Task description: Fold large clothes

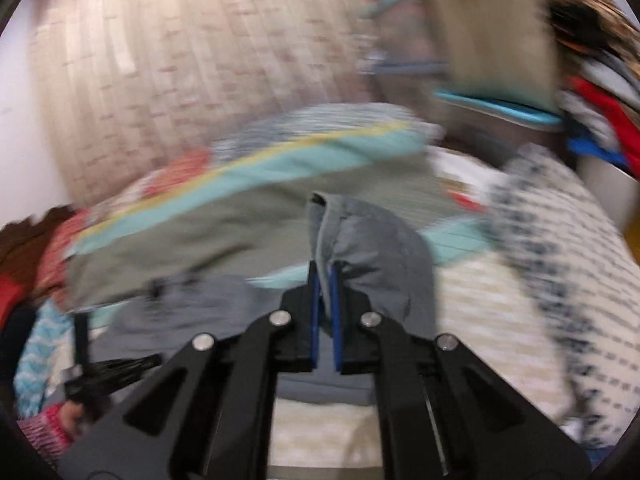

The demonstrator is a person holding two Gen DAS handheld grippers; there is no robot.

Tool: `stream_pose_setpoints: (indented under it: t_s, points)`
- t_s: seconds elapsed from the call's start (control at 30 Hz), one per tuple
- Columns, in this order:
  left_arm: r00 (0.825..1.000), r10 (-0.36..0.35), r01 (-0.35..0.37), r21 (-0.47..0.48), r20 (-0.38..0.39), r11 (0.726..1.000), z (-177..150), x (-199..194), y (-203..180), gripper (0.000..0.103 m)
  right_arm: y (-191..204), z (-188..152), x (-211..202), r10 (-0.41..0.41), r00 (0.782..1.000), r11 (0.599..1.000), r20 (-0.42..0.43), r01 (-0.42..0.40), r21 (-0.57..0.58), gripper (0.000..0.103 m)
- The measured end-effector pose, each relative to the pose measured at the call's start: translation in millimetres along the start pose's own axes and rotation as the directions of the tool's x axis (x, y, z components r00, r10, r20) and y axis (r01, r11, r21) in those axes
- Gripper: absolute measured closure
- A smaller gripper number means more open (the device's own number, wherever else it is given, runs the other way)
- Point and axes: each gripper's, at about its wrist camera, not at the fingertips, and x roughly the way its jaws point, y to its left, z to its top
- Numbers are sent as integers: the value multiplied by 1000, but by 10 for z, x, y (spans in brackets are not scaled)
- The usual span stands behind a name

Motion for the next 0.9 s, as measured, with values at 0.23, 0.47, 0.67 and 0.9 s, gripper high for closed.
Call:
stream_pose_setpoints:
  t_s: [0.23, 0.47, 0.67, 0.9]
  points:
    - [975, -217, 220, -182, 39, 958, 188, -658, 523, 1, 1465, -388, 677, 157, 977, 966, -147, -183, -184, 99]
    - [947, -316, 298, -202, -61, 933, 233, -627, 576, 1, 2259, -1075, 900, 167, 972, 906, -163, -217, -364, 99]
    - [912, -402, 370, -268, -77, 890, 194, -402, 665, 1, 2439, -1303, 926, 170, 973, 894, -157, -219, -390, 99]
    - [899, -431, 378, -358, -80, 854, 156, -163, 754, 2, 2470, -1409, 1068, 202, 959, 897, -198, -262, -355, 99]
